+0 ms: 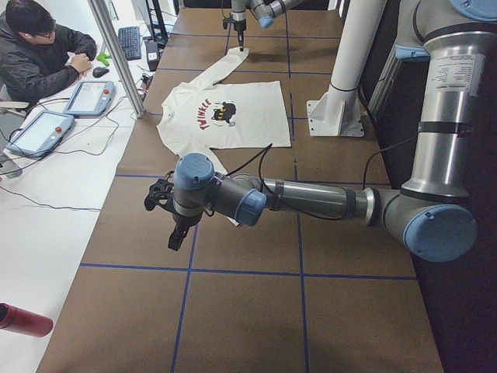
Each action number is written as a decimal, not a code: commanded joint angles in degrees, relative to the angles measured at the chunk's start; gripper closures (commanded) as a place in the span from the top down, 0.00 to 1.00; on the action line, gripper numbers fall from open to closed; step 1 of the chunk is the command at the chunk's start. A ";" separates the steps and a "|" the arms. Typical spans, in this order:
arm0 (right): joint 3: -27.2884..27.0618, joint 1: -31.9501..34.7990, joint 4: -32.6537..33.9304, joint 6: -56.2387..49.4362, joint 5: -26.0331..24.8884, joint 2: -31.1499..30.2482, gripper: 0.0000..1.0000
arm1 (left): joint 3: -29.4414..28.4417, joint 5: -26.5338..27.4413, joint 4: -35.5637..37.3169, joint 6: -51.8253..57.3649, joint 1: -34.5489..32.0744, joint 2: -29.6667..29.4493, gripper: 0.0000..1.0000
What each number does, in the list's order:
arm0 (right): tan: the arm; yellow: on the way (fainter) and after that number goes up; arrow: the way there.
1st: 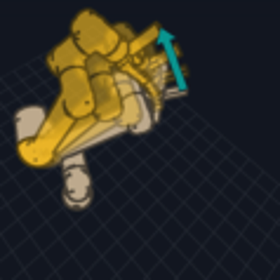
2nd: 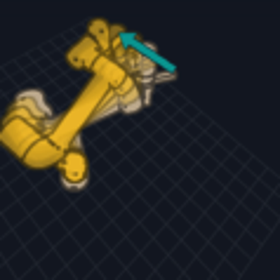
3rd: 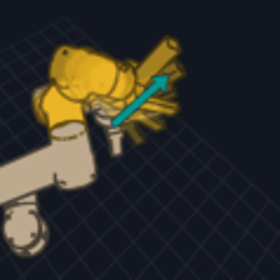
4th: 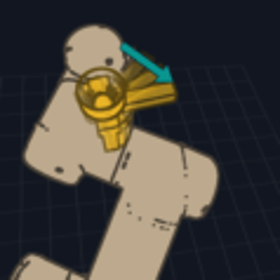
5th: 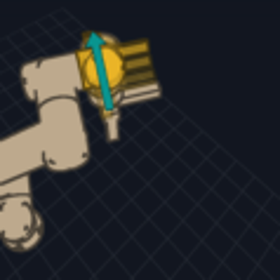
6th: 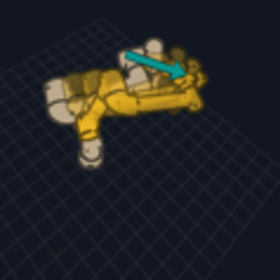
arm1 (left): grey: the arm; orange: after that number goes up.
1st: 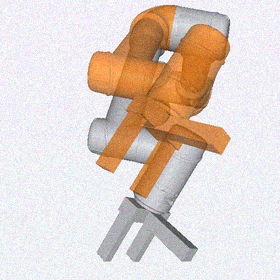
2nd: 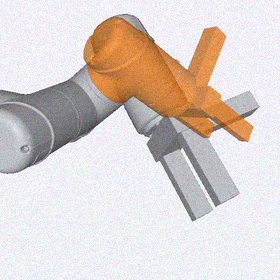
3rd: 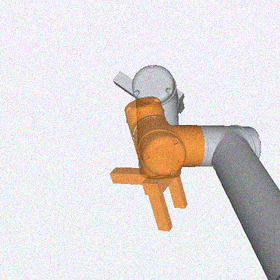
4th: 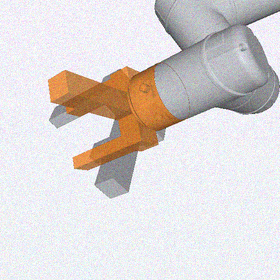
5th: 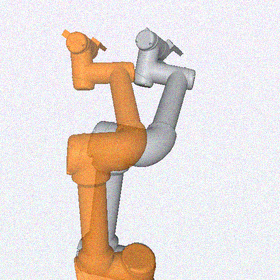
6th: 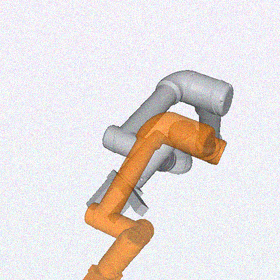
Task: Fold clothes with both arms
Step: 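Lift the held sleeve with the right gripper and carry it across the chest, then lay the sleeve over the chest, open the right gripper and withdraw, then move the left gripper to the other sleeve cuff and grasp it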
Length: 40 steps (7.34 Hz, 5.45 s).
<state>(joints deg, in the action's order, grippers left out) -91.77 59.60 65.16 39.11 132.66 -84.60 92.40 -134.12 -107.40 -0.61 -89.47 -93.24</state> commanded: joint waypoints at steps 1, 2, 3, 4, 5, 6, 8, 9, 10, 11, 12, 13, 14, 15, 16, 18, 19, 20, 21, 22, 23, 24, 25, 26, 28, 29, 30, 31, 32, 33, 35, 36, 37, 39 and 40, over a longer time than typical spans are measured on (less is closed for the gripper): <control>-1.49 -0.01 0.41 2.45 1.98 9.13 0.00 | -0.20 0.00 0.00 0.00 0.00 -0.10 1.00; 0.60 -0.27 0.41 7.25 1.99 15.80 0.00 | -0.20 0.00 0.00 0.00 0.00 -0.10 1.00; 4.45 -0.79 -0.03 12.34 1.81 23.78 0.00 | -0.11 -0.09 0.09 -0.09 0.00 -0.10 1.00; 8.06 -1.06 0.06 14.05 1.72 31.43 0.00 | -0.20 -0.09 0.09 -0.09 0.00 -0.02 1.00; 15.66 -1.93 -0.12 15.72 1.81 41.69 0.00 | -0.46 -0.09 0.09 -0.09 0.00 -0.10 1.00; 25.75 -5.25 -0.29 15.65 1.38 52.93 0.00 | -0.38 -0.09 0.18 -0.09 0.00 -0.02 1.00; 37.51 -17.86 -7.11 15.64 -14.43 63.22 0.00 | -0.55 -0.09 0.09 -0.09 0.00 0.16 1.00; 39.10 -23.25 -8.72 15.64 -21.50 63.50 0.00 | -0.64 -0.09 0.09 -0.09 0.00 0.16 1.00; 39.99 -24.78 -8.82 15.64 -22.96 63.41 0.00 | -0.81 -0.09 0.18 -0.09 0.00 0.25 1.00; 41.74 -26.80 -9.17 15.56 -25.93 63.41 0.00 | -1.34 -0.09 0.09 0.00 0.00 0.25 1.00; 42.71 -28.03 -11.78 15.64 -27.44 63.50 0.00 | -1.52 -0.09 0.09 0.00 0.00 0.33 1.00; 42.81 -29.00 -12.85 15.56 -28.50 63.68 0.00 | -1.69 -0.09 0.09 0.00 0.00 0.34 1.00; 43.51 -30.23 -17.47 15.64 -30.77 63.76 0.13 | -1.87 -1.48 0.09 0.09 0.00 0.34 1.00; 43.86 -31.81 -19.87 15.64 -34.28 63.85 0.99 | -2.39 -1.67 0.00 0.00 0.00 0.25 1.00; 43.87 -32.00 -19.89 15.73 -34.92 64.11 1.00 | -2.66 -1.67 -0.26 0.00 0.00 0.25 1.00; 43.87 -31.91 -18.85 17.74 -35.10 64.12 1.00 | -5.37 -1.67 -4.10 -0.35 0.00 0.16 1.00; 41.60 -31.83 -14.58 20.71 -34.67 64.12 1.00 | -5.82 -1.67 -5.17 -1.57 0.17 0.07 1.00; 36.27 -30.78 -5.83 21.18 -32.31 63.25 1.00 | -5.39 -1.58 -6.05 -7.50 1.83 -0.19 1.00; 28.39 -28.68 6.44 21.09 -29.33 60.71 1.00 | -5.30 -0.80 -12.41 -17.30 5.50 0.07 1.00; 22.57 -25.96 16.39 20.66 -25.39 58.08 1.00 | -4.78 1.38 -17.96 -29.93 9.63 0.25 1.00; 18.51 -22.72 23.10 20.13 -21.95 55.62 1.00 | -1.90 6.02 -21.41 -39.54 15.06 3.12 1.00; 13.59 -19.64 25.87 19.69 -19.22 50.81 1.00 | 3.96 11.98 -22.31 -48.17 20.95 6.80 1.00; 8.58 -17.00 26.59 16.38 -17.02 44.67 1.00 | 9.41 14.83 -22.32 -56.60 25.09 10.49 1.00; 4.18 -13.93 26.60 12.26 -14.56 38.43 1.00 | 11.21 17.12 -22.32 -65.22 29.31 11.23 1.00; -0.41 -7.33 26.60 7.66 -8.24 29.27 1.00 | 11.40 28.69 -22.41 -81.31 41.78 11.32 0.99; -2.08 -5.39 26.69 5.38 -7.25 26.09 1.00 | 11.40 30.57 -22.50 -85.13 44.27 11.32 0.98; -2.54 -5.02 26.60 5.01 -7.24 24.93 1.00 | 10.88 32.94 -22.41 -85.78 45.95 11.32 0.98; -2.71 -5.11 26.60 5.10 -7.33 24.83 1.00 | 10.44 33.39 -22.41 -85.69 46.14 11.32 0.98; -2.89 -5.11 26.60 5.10 -7.33 24.92 1.00 | 10.26 33.49 -22.41 -85.69 46.14 11.32 0.97; -2.80 -5.11 26.60 5.10 -7.33 24.92 1.00 | 9.30 33.40 -22.41 -85.69 46.23 11.32 0.97; -2.80 -5.11 26.60 5.10 -7.42 24.92 1.00 | 7.71 33.31 -22.50 -85.34 47.37 11.32 0.97; -2.89 -5.11 26.60 5.10 -7.42 24.92 1.00 | 7.71 33.31 -22.41 -85.43 48.24 11.32 0.97; -2.89 -5.11 26.60 5.18 -7.42 24.92 1.00 | 7.71 33.22 -22.41 -85.52 48.95 11.32 0.97; -2.89 -5.11 26.60 5.19 -7.42 24.92 1.00 | 7.71 33.14 -22.41 -85.43 49.74 11.32 0.96; -3.15 -5.19 26.60 5.53 -7.42 24.92 1.00 | 7.71 33.14 -22.32 -85.43 49.75 11.41 0.93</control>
<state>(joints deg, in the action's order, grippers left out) -94.74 54.48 91.76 44.38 125.24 -59.70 100.11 -100.97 -129.80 -86.07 -39.91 -81.89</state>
